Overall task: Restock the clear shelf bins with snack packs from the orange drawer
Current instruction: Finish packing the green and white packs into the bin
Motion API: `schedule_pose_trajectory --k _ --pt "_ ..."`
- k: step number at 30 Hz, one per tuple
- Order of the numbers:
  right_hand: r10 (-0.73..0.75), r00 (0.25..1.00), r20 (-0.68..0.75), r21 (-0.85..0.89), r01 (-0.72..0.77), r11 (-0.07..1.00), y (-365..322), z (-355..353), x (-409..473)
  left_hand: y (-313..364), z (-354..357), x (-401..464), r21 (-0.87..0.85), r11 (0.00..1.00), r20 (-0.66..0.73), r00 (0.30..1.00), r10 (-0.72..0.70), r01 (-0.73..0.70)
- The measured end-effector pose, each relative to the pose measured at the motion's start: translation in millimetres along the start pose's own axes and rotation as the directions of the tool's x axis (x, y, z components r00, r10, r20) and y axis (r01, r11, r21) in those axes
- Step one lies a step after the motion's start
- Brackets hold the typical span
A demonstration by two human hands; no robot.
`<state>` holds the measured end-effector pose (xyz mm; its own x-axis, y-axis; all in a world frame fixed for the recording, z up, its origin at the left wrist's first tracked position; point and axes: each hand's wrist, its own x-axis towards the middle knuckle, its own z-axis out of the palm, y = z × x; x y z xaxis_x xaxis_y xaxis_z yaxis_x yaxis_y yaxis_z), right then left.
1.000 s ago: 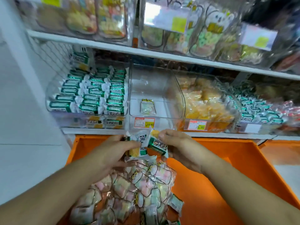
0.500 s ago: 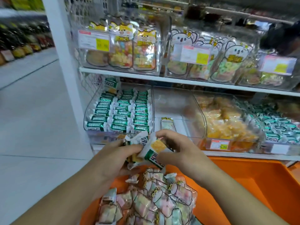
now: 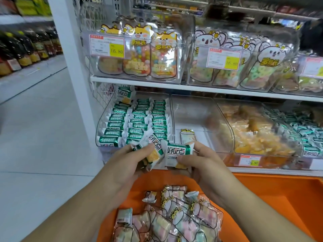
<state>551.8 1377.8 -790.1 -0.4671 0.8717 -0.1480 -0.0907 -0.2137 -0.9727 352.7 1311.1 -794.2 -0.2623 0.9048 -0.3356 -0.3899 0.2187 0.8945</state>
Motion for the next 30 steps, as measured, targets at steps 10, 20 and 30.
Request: schedule_pose_trajectory --k 10,20,30 --pt "0.027 0.995 -0.093 0.204 -0.007 0.979 -0.1 7.8 -2.3 -2.8 -5.7 -2.0 0.148 0.985 -0.021 0.995 0.094 -0.09" --pt "-0.073 0.96 -0.269 -0.074 0.054 0.996 9.3 12.4 -2.9 -11.9 3.1 -6.2 0.166 0.977 -0.051 0.988 0.147 -0.137" --pt "-0.06 0.992 -0.114 -0.055 0.054 0.997 9.4 20.0 -2.3 -13.7 7.5 -8.7 0.236 0.961 0.027 0.99 0.139 -0.141"
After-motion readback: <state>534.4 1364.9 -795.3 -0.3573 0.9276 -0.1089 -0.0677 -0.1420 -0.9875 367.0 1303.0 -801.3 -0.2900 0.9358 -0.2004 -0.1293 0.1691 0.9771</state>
